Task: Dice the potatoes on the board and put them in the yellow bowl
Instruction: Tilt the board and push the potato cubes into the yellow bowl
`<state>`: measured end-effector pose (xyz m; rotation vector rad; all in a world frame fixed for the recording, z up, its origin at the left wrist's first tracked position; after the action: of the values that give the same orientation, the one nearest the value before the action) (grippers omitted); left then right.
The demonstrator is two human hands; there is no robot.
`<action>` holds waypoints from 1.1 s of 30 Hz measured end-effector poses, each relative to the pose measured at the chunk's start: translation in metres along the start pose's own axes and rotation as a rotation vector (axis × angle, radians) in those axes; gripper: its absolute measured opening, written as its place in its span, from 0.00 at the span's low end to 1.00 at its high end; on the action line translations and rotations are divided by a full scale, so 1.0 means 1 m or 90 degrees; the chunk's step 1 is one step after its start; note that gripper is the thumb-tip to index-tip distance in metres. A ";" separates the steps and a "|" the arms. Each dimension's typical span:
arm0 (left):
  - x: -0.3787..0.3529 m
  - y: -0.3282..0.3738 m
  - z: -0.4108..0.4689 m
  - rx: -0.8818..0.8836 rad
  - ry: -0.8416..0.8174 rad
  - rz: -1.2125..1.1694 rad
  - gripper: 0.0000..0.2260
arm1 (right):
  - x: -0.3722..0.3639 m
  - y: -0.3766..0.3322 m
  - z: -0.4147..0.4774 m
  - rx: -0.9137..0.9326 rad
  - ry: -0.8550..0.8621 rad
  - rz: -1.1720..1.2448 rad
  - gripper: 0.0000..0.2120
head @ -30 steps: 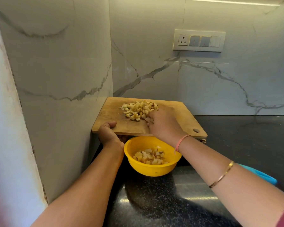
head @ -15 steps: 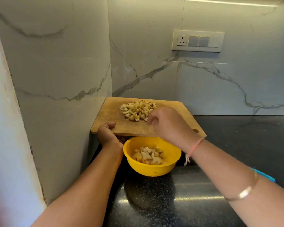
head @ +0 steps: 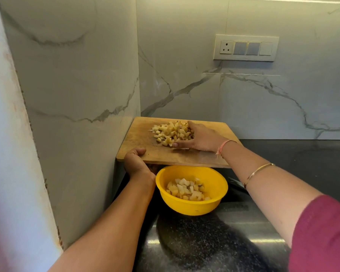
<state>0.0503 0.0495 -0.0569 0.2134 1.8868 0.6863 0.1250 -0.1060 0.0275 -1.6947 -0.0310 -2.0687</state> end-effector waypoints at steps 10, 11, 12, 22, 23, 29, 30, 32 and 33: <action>0.000 -0.001 -0.001 0.003 0.004 -0.008 0.04 | -0.003 -0.016 -0.036 0.039 0.124 0.024 0.17; 0.000 -0.001 -0.002 0.004 0.005 -0.008 0.04 | -0.004 -0.020 -0.042 0.044 0.130 0.018 0.13; 0.000 -0.001 -0.002 0.002 0.005 -0.008 0.04 | -0.006 -0.025 -0.048 0.050 0.134 0.010 0.11; -0.001 0.000 -0.008 -0.003 0.003 -0.004 0.04 | -0.010 -0.057 -0.110 0.089 0.044 -0.095 0.23; -0.002 0.000 -0.008 -0.002 0.001 -0.005 0.04 | -0.010 -0.060 -0.114 0.088 0.019 -0.113 0.24; -0.002 0.000 -0.010 -0.002 -0.001 -0.009 0.04 | 0.014 -0.064 -0.111 0.056 0.047 -0.090 0.18; -0.002 0.000 -0.009 -0.001 -0.001 -0.010 0.04 | 0.024 -0.062 -0.103 0.059 0.107 -0.087 0.15; -0.001 0.000 -0.008 -0.004 0.002 -0.006 0.04 | 0.033 -0.051 -0.080 0.048 0.160 -0.087 0.16; -0.001 0.001 -0.008 -0.004 0.002 -0.005 0.04 | 0.032 -0.045 -0.067 0.041 0.150 -0.066 0.22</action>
<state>0.0435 0.0465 -0.0535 0.2010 1.8866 0.6879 0.0425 -0.0967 0.0529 -1.4303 -0.1113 -2.3059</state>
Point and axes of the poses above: each hand's wrist, its own z-axis towards the middle knuckle, its own x-axis out of the back of the hand, y = z × x, the point moved 8 cm from there along z, towards the middle knuckle, and after that the axes turned 3 degrees about -z, right-handed, at the moved point
